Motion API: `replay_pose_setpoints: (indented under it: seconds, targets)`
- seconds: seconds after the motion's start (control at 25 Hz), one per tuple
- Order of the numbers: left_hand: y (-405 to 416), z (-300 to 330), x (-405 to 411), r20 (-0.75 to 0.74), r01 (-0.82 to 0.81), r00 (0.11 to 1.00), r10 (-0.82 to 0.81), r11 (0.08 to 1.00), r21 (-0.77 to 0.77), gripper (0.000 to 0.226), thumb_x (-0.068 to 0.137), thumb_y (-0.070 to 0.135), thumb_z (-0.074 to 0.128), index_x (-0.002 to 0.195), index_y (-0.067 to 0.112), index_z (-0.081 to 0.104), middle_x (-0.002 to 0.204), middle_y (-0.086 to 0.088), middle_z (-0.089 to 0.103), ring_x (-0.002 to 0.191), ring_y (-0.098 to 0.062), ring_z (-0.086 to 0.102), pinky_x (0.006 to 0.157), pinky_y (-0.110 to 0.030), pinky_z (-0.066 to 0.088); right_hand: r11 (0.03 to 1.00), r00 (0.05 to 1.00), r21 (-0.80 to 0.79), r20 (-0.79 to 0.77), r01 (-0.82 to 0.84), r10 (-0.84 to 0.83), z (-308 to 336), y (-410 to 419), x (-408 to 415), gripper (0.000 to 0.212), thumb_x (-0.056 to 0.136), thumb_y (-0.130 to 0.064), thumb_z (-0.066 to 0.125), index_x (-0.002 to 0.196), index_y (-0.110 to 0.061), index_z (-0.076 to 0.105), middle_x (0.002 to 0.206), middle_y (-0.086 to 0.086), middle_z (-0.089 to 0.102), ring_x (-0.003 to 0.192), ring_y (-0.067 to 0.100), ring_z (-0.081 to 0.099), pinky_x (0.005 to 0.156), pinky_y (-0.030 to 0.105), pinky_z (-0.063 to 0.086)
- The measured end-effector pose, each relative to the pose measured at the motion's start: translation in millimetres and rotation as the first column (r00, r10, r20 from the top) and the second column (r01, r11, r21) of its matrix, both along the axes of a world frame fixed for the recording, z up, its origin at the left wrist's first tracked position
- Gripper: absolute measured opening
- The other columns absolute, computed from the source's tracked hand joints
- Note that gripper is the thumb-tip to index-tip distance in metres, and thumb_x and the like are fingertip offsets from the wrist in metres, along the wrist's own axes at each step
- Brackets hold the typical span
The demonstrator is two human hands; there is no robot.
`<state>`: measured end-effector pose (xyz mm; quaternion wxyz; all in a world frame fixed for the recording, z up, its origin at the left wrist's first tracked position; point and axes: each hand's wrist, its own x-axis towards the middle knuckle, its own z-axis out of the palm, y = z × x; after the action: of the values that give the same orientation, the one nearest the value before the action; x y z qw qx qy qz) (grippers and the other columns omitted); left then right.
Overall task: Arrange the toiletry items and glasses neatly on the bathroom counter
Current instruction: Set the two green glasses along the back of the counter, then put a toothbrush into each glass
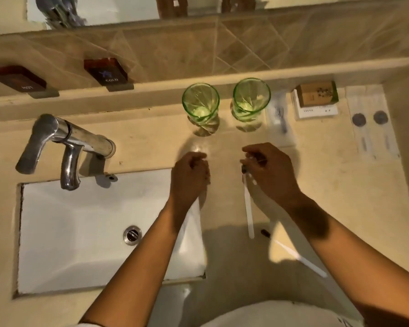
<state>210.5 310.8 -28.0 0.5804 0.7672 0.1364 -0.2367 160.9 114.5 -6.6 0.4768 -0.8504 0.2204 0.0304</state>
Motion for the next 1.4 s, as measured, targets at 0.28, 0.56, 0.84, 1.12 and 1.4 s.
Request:
replay_pose_setpoints:
  seconds: [0.28,0.56,0.84,1.12,1.4]
  targets:
    - [-51,-2,-94,0.066,0.349,0.91,-0.409,0.843,0.409,0.023,0.09,0.041,0.064,0.092,0.019,0.063,0.08,0.008,0.066,0.076,-0.01,0.062,0.069,-0.026,0.045,0.971,0.966,-0.214,-0.254,-0.103,0.047,0,-53,-148,0.017,0.092,-0.026,0.069,0.105,-0.015,0.07,0.099,0.0,0.068,0.088,0.014,0.063,0.083,0.027,0.051]
    - [-88,5,-102,0.034,0.388,0.862,-0.506,0.701,0.598,0.032,0.087,0.032,0.064,0.102,0.006,0.053,0.095,-0.011,0.065,0.087,-0.034,0.062,0.064,-0.035,0.039,0.931,0.916,-0.219,-0.346,-0.291,0.205,-12,-35,-212,0.018,0.088,-0.032,0.071,0.103,-0.023,0.066,0.094,-0.006,0.055,0.084,0.011,0.054,0.074,0.023,0.043]
    - [-82,5,-122,0.053,0.349,0.874,-0.483,0.699,0.625,0.031,0.088,0.027,0.066,0.103,0.004,0.052,0.095,-0.009,0.062,0.076,-0.024,0.053,0.064,-0.032,0.035,0.919,0.922,-0.282,-0.346,-0.277,0.173,-20,-36,-225,0.01,0.09,-0.024,0.068,0.099,-0.021,0.067,0.099,-0.002,0.059,0.087,0.014,0.054,0.074,0.028,0.047]
    - [-73,12,-164,0.165,0.296,0.893,-0.419,0.823,0.485,0.017,0.094,0.027,0.056,0.083,0.013,0.055,0.079,0.002,0.06,0.069,-0.014,0.055,0.063,-0.029,0.039,0.987,0.922,-0.146,-0.387,-0.071,0.009,-26,-42,-230,0.007,0.09,-0.026,0.066,0.094,-0.021,0.07,0.089,-0.004,0.071,0.074,0.006,0.061,0.061,0.015,0.043]
    - [-95,29,-185,-0.009,0.532,0.846,-0.533,0.844,0.072,0.02,0.085,0.021,0.054,0.076,0.019,0.072,0.073,0.0,0.073,0.068,-0.011,0.067,0.071,-0.034,0.057,0.994,0.994,-0.02,-0.025,0.106,-0.106,16,-64,-178,0.019,0.079,-0.014,0.082,0.093,-0.003,0.076,0.078,0.013,0.076,0.068,0.028,0.072,0.07,0.044,0.064]
